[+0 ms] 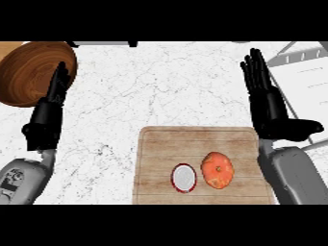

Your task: Pick the squash from the cutting board and place it in the tiered basket

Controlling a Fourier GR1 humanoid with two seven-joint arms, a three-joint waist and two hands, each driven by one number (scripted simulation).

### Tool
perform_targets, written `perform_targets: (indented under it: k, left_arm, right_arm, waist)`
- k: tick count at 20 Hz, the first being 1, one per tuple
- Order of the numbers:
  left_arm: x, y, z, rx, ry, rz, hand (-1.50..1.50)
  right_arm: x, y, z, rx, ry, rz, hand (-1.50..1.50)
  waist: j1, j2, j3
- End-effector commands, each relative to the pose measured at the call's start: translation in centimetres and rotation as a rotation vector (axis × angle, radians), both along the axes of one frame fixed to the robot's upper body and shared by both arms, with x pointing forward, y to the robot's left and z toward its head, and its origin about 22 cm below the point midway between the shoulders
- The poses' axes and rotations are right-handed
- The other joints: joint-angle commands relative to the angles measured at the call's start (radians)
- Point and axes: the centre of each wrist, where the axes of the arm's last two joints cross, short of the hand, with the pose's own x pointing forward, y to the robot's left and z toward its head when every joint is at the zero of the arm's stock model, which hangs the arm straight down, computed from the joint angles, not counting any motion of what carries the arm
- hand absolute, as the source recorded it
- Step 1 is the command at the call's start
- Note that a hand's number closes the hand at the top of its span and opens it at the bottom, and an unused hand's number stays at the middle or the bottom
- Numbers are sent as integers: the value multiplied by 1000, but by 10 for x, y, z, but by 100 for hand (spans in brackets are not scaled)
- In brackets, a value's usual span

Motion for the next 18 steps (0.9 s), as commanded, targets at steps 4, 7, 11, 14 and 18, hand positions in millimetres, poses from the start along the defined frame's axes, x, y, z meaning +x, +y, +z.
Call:
perform_targets:
  k: [4, 7, 11, 14, 18]
  left_arm:
    - [-14, 53, -17, 102, 121, 123, 0]
    - [-21, 50, -32, 66, 198, 146, 0]
    - [-28, 58, -32, 69, 234, 140, 0]
    - [-32, 69, -33, 93, 253, 134, 0]
    - [-25, 62, -29, 83, 231, 93, 0]
  right_arm:
    - [-47, -15, -33, 154, 155, -287, 150]
    - [-35, -40, 13, 366, -154, -615, 150]
    - [-130, -66, -126, 54, 545, -997, -150]
    - [-159, -32, -107, 53, 499, -1021, -150]
    - [-194, -33, -82, -79, 555, -929, -150]
  waist:
    - [-50, -25, -32]
    - [-192, -96, -1]
    - [-107, -29, -37]
    - [-75, -31, -38]
    - [-51, -19, -41]
